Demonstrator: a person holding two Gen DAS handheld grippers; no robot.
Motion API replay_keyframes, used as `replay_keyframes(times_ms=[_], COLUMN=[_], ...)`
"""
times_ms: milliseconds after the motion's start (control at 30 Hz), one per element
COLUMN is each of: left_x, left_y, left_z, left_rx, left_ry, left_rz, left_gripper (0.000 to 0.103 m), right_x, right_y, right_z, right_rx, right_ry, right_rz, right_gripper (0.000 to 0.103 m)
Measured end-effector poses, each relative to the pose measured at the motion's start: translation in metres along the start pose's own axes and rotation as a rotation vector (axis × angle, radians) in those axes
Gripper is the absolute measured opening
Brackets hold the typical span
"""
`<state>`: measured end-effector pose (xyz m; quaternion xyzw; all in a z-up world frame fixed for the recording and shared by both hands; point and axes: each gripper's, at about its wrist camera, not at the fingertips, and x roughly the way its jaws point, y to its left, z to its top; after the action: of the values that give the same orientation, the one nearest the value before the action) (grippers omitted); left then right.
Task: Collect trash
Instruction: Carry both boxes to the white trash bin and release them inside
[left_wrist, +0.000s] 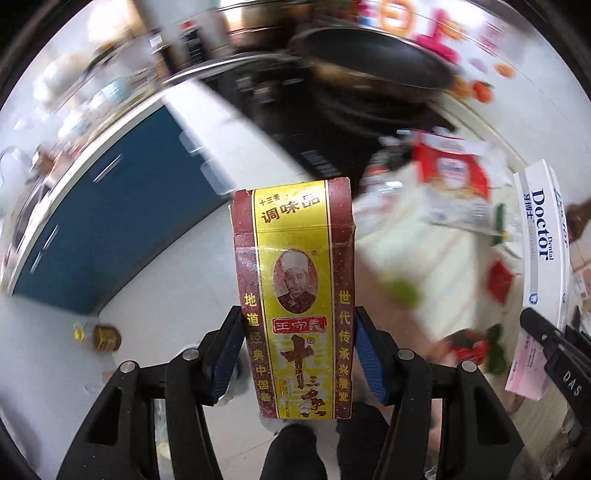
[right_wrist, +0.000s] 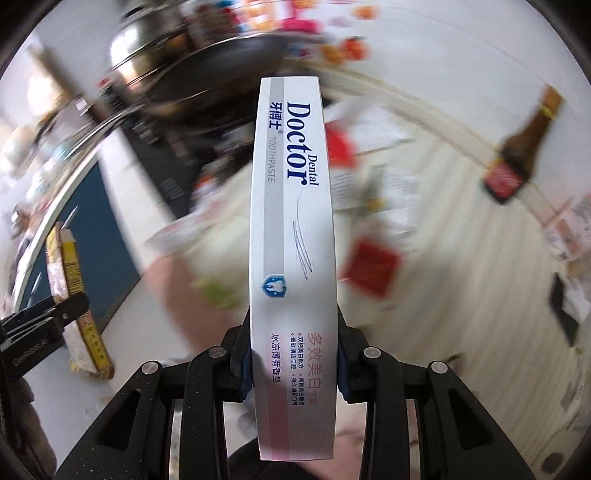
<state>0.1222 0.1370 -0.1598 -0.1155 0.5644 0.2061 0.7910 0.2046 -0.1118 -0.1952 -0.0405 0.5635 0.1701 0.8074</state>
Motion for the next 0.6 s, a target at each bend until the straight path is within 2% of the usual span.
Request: replay_keyframes(times_ms=[200,333,467,600], left_x=[0.012,0.038,0.088,0.162], left_y=[0.126,0.198,0.272,0.334], left_z=[-0.049,-0.085,-0.129,-0.186], left_rx=[-0.178,-0.280,-0.402,-0.543], left_ry=[0.044,0.097,0.193,0.308], left_rz=[0.043,0.067,0.096,0.117], left_gripper=[0.055,0.055,0.055,0.055], right_x=[0.025,0.054,0.112,0.187], right_y=[0.130,0.205,0.276,0.329], right_z=[-0.038,-0.072,-0.114,-0.160], right_rx=[-0.169,-0.265,-0.352,-0.423], right_ry=[0.062,0.133,0.241,0.372], right_rz=[0.082,0.136,0.189,0.216], right_gripper=[0.036,0.036,0.036,0.036])
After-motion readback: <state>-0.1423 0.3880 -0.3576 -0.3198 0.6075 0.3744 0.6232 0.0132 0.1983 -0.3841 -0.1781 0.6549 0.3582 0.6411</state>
